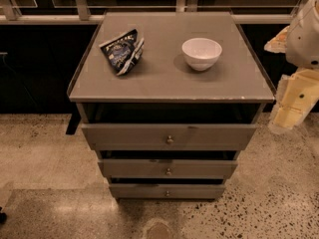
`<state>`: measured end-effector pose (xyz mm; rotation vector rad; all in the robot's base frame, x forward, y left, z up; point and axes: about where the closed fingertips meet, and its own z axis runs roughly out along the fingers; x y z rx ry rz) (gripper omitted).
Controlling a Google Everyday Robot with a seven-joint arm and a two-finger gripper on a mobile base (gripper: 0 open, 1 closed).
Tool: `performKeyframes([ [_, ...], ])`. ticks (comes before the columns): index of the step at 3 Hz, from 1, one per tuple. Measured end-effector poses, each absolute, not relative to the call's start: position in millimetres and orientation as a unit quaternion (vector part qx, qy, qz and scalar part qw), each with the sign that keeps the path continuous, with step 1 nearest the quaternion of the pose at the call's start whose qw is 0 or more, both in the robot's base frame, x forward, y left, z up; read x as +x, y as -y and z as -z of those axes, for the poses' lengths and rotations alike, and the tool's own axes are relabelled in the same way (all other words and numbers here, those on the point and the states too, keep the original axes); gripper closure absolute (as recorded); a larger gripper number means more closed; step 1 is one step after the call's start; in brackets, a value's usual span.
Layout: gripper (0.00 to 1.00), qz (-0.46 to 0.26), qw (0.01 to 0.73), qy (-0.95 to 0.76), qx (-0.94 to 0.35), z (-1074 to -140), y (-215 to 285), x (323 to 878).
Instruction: Open middle drawer
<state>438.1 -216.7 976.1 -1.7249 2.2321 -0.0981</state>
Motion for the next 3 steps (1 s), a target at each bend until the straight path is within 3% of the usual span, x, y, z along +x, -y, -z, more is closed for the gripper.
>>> performKeyframes([
  [2, 0.0, 0.03, 0.174, -0.786, -0.592, -965, 224, 435],
  [3, 0.0, -0.011, 0.199, -0.806, -0.558, -914, 247, 423],
])
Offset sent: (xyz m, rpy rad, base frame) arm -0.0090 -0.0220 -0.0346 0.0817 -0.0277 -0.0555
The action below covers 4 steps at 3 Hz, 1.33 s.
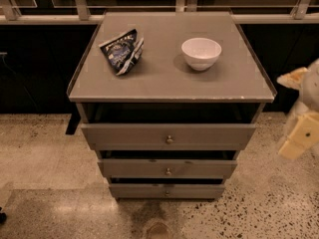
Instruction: Open middle drawer
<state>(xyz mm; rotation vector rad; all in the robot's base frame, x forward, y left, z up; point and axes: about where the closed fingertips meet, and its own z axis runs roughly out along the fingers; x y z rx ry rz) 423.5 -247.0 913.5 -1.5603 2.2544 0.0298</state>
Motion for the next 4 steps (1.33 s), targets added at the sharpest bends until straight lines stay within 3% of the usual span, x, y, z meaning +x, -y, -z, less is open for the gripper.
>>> performKeyframes([
  [1, 0.0, -0.033, 0.22, -0.828, -0.515, -854, 270, 422],
  [3, 0.0, -0.029, 0.241, -0.834, -0.495, -853, 272, 414],
  [4, 0.0, -0.072, 0.269, -0.86, -0.428, -801, 280, 397],
])
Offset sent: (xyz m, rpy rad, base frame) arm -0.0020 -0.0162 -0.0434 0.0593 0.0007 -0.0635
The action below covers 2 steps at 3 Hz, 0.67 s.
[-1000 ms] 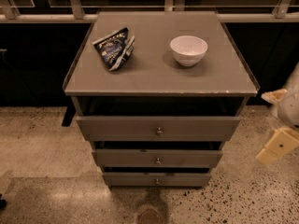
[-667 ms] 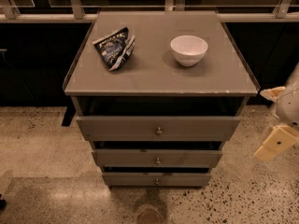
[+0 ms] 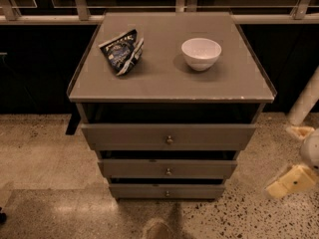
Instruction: Open middle drawer
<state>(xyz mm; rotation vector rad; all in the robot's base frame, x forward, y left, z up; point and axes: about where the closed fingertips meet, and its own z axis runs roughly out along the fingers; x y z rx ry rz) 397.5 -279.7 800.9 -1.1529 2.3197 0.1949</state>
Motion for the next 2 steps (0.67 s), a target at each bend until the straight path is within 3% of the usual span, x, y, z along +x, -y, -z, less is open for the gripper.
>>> performKeyframes([
  [2, 0.0, -0.153, 0.291, -0.876, -0.353, -683, 259, 412],
])
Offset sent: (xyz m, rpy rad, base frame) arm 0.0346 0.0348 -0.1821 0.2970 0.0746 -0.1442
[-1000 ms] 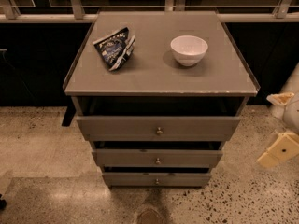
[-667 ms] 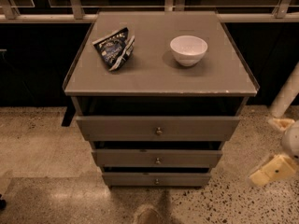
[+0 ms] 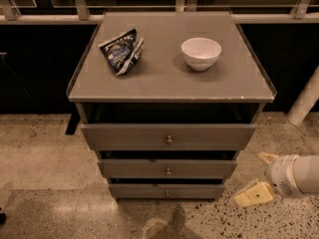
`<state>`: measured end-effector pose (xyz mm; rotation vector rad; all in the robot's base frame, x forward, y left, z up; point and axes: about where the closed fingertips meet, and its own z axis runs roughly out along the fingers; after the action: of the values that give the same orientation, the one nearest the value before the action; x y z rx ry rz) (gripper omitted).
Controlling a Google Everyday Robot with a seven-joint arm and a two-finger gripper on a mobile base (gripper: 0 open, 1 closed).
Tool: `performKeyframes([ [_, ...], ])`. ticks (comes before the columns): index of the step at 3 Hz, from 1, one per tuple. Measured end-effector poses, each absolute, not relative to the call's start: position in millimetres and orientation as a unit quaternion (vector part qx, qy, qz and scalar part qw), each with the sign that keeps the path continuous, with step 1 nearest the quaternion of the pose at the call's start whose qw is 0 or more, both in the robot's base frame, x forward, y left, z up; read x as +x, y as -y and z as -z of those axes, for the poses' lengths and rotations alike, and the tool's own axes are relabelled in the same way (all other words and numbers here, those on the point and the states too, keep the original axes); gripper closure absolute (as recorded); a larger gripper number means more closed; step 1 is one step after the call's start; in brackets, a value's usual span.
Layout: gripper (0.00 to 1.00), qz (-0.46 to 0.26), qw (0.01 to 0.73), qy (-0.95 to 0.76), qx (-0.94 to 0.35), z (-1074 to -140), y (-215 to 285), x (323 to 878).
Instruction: Open middle drawer
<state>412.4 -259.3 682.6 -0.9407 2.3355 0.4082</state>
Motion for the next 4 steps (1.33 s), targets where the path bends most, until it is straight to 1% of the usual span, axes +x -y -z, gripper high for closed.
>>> performKeyframes([
  [2, 0.0, -0.148, 0.305, -0.883, -0.324, -675, 265, 409],
  [3, 0.0, -0.163, 0.333, -0.881, -0.293, -651, 264, 408],
  [4, 0.0, -0.194, 0.359, -0.87, -0.276, -618, 253, 420],
])
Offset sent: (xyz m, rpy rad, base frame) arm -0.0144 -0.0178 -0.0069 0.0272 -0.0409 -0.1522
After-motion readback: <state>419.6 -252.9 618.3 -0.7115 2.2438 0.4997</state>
